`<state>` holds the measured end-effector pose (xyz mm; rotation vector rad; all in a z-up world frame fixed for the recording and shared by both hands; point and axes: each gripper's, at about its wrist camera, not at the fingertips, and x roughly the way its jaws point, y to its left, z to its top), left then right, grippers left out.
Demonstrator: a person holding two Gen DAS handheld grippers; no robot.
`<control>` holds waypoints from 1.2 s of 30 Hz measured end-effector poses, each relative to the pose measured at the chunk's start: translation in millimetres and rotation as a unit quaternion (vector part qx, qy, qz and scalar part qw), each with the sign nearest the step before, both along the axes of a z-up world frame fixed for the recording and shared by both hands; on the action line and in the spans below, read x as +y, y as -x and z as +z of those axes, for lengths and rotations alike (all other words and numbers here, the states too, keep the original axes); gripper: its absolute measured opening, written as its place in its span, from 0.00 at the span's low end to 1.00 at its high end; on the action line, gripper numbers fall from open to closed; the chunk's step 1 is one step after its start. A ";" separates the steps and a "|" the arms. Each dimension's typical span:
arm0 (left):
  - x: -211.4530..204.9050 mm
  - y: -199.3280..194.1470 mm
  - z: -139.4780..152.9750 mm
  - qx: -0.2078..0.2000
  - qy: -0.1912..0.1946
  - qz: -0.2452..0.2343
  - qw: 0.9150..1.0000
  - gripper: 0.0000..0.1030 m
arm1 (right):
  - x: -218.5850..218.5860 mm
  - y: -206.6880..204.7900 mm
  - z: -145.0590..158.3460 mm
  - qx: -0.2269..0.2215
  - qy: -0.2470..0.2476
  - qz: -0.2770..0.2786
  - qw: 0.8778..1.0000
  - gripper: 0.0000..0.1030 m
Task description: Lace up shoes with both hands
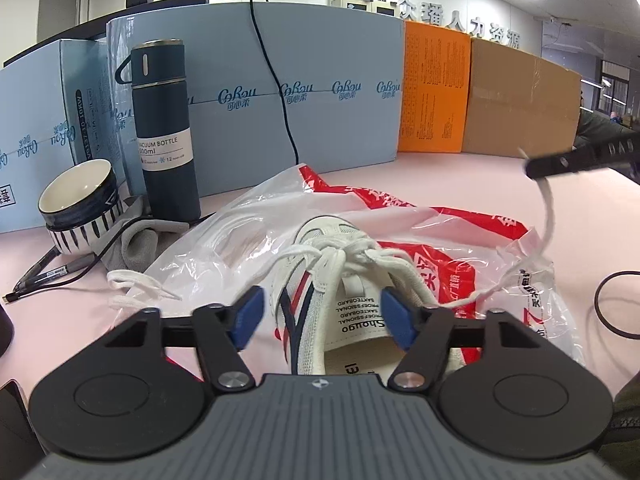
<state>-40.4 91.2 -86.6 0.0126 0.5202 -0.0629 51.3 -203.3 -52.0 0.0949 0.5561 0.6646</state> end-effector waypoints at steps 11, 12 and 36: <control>17.2 1.9 5.4 -0.010 0.086 0.010 0.996 0.22 | 94.3 -5.0 2.0 -0.004 0.019 0.197 0.980 0.03; 21.5 1.8 5.6 -0.009 0.107 0.013 0.994 0.19 | 101.7 -6.3 0.1 -0.005 0.026 0.210 0.977 0.03; 98.5 3.2 -58.1 0.010 0.551 0.112 0.827 0.24 | 170.5 -15.0 -30.4 -0.008 0.182 0.322 0.929 0.03</control>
